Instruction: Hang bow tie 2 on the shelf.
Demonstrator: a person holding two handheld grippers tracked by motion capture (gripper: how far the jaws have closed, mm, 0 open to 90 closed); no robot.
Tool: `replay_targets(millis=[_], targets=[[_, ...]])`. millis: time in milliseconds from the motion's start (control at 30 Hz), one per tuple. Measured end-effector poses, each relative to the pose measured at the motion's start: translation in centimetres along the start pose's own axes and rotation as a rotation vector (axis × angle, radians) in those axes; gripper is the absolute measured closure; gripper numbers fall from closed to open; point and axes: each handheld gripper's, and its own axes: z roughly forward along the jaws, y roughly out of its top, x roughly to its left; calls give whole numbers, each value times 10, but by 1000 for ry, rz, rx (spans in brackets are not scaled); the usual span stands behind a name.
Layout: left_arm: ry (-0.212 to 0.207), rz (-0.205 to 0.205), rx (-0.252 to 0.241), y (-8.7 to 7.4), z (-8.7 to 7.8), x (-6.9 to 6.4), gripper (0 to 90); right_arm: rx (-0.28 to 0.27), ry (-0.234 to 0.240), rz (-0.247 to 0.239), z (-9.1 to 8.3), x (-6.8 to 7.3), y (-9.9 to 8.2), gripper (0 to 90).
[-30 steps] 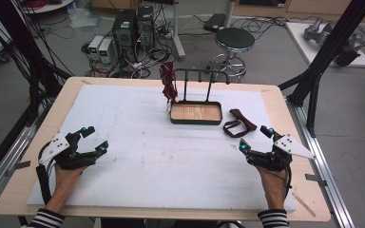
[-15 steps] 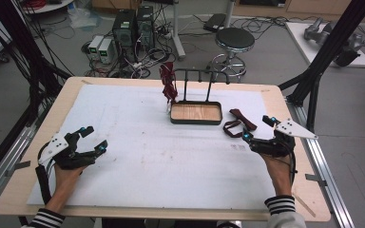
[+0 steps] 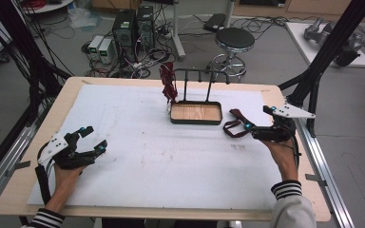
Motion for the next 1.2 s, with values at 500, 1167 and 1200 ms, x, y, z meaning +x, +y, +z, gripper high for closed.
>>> replay_targets(millis=[500, 1167, 1200], targets=[[4, 3, 15, -5, -1, -1, 197, 122, -2, 22, 23, -28, 10, 79], [10, 5, 20, -8, 0, -4, 197, 246, -13, 55, 54, -59, 13, 80], [10, 5, 21, -8, 0, -4, 197, 258, -10, 54, 55, -59, 12, 80]])
